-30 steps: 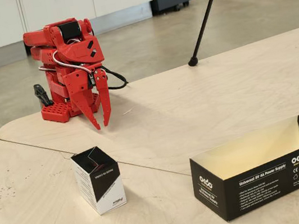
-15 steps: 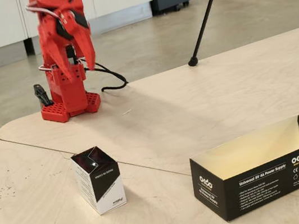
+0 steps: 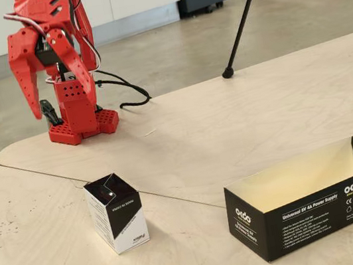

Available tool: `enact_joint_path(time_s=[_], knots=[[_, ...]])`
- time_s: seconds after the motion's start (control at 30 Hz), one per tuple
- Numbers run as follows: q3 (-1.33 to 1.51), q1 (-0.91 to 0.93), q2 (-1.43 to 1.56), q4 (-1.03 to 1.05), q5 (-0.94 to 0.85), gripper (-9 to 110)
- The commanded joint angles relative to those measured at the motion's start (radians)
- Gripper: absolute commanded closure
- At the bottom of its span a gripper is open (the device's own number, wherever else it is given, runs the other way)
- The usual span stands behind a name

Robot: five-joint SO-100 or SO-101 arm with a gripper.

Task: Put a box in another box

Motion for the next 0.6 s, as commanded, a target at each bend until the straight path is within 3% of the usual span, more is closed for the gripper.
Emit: enact_joint_path(time_s=[0.0,0.13,0.57], knots=[[-0.089,-0.009,-0.038,-0.114,-0.072,59],[-0.115,-0.040,-0.104,-0.193,-0.101,53],[-0.192,-0.107,-0.313,-0.319,-0.161,53]])
